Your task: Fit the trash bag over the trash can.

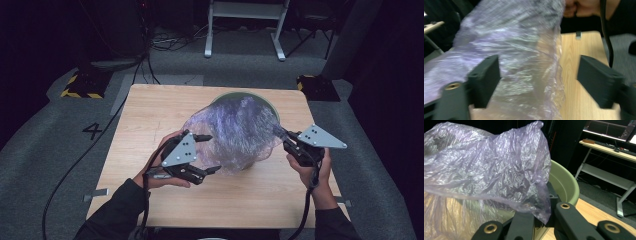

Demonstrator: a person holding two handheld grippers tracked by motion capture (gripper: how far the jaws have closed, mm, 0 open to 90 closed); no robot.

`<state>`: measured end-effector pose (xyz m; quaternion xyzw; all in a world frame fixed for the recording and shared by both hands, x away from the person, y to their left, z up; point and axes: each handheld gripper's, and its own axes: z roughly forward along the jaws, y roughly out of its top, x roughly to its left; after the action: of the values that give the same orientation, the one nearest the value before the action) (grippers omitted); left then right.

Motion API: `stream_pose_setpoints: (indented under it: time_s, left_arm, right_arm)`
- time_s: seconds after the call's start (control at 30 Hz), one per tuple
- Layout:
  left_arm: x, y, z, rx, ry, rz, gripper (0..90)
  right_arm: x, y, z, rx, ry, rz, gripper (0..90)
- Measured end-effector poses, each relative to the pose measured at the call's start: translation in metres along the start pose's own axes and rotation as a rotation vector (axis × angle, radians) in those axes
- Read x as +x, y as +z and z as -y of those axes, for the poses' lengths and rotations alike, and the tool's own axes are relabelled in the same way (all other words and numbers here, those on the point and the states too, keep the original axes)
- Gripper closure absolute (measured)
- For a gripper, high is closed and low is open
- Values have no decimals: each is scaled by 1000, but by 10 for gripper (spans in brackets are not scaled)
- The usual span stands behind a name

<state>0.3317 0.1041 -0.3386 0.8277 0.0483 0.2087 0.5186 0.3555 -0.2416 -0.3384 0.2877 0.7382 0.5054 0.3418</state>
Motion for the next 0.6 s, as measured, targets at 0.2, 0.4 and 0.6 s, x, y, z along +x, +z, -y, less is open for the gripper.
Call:
stream_pose_setpoints:
  time_s: [0.2,0.4,0.6]
  left_arm:
    - [9,14,4,31,-23,19,497]
    - [3,15,4,41,-53,90,212]
    - [-4,29,1,151,-1,-49,190]
  right_arm:
    - [-4,3,2,15,9,-1,879]
    - [-7,4,4,24,17,8,862]
    - [-8,6,5,21,24,-2,818]
